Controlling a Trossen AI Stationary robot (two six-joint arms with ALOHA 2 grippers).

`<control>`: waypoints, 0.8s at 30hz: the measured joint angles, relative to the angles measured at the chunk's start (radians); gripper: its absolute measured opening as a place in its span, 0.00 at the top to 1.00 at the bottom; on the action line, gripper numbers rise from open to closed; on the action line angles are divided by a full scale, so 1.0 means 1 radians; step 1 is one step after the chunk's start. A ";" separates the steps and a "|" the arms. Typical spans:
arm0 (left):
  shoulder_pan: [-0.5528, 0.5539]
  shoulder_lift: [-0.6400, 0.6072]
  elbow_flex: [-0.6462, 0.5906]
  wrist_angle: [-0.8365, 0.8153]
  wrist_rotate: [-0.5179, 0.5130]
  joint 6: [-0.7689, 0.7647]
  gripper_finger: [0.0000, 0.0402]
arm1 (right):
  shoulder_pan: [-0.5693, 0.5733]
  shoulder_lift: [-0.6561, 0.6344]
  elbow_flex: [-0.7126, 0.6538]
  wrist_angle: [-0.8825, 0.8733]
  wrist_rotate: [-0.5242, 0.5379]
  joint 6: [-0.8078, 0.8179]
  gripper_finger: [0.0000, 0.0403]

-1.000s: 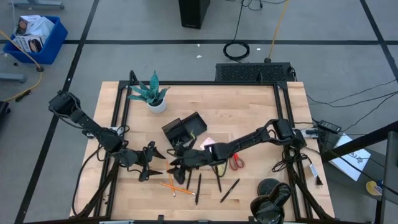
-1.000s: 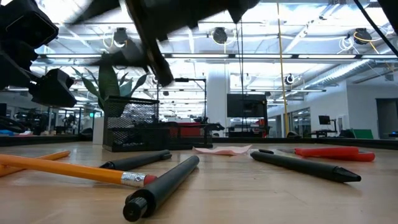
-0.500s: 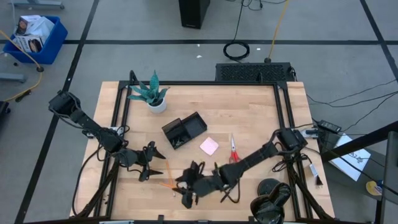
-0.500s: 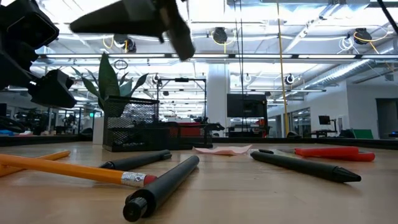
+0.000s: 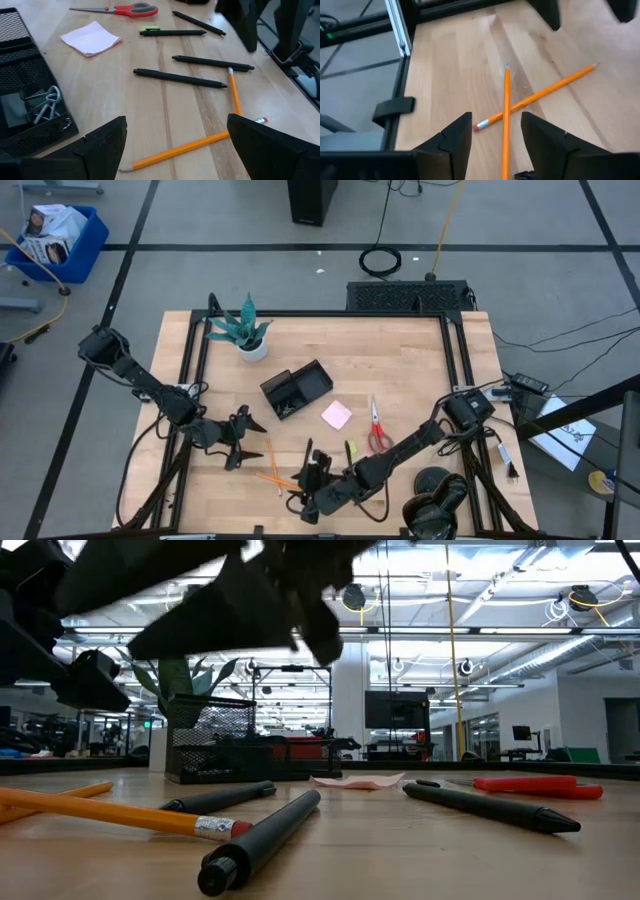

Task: Pick and place office supplies into organizer
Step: Put the orange pencil into the black desk organizer

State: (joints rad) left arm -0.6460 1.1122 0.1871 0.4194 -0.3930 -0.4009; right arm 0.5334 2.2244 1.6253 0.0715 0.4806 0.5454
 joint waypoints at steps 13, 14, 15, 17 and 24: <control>0.000 0.000 0.000 -0.003 -0.002 0.003 0.13 | -0.004 0.063 -0.001 0.108 -0.016 -0.094 0.66; 0.000 0.000 0.000 -0.005 -0.002 0.002 0.13 | -0.004 0.071 0.000 0.133 -0.023 -0.105 0.66; 0.000 0.000 0.000 -0.007 -0.002 0.002 0.13 | -0.004 0.076 0.000 0.134 -0.033 -0.116 0.66; 0.000 0.000 0.000 -0.006 -0.002 0.002 0.13 | -0.004 0.081 0.010 0.097 -0.024 -0.122 0.66; 0.000 0.000 0.000 -0.006 -0.002 0.004 0.13 | -0.003 0.096 0.054 0.051 0.017 -0.141 0.66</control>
State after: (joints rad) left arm -0.6460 1.1122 0.1867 0.4130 -0.3946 -0.3973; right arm 0.5304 2.3206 1.6790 0.1230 0.4973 0.4044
